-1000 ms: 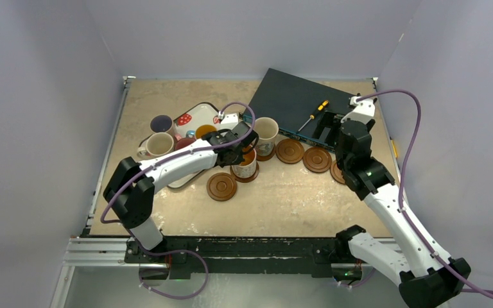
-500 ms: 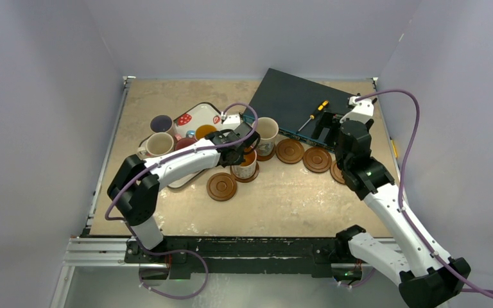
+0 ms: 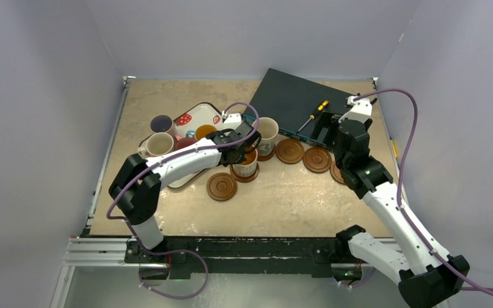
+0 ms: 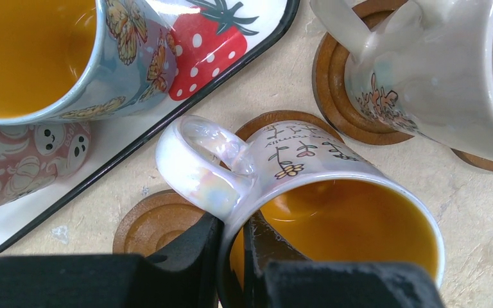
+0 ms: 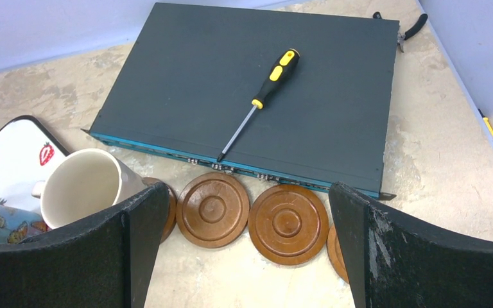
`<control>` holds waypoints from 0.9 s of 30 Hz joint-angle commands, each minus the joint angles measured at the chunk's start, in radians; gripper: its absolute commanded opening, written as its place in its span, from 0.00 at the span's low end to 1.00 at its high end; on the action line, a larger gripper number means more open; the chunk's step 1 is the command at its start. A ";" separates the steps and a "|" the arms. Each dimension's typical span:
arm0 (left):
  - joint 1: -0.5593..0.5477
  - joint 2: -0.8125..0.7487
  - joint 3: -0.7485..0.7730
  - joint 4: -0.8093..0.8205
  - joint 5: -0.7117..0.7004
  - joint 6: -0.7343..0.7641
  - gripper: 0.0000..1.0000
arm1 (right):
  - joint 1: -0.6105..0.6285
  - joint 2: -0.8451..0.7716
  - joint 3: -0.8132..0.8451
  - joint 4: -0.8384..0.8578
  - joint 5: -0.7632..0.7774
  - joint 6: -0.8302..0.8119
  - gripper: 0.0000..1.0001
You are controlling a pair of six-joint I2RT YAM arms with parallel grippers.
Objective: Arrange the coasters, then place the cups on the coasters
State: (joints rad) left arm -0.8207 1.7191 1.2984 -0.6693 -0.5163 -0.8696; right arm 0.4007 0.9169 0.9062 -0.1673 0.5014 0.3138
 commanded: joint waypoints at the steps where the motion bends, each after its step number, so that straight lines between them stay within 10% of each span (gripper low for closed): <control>1: -0.002 -0.017 0.050 0.073 -0.048 0.013 0.00 | 0.001 0.001 -0.006 0.029 -0.008 -0.008 0.98; 27: -0.001 -0.098 0.028 0.069 -0.052 0.031 0.37 | 0.002 -0.008 -0.007 0.032 -0.021 -0.002 0.98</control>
State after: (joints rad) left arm -0.8204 1.7039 1.3003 -0.6186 -0.5438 -0.8593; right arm 0.4007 0.9173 0.9005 -0.1673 0.4889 0.3141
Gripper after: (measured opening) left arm 0.356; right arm 0.976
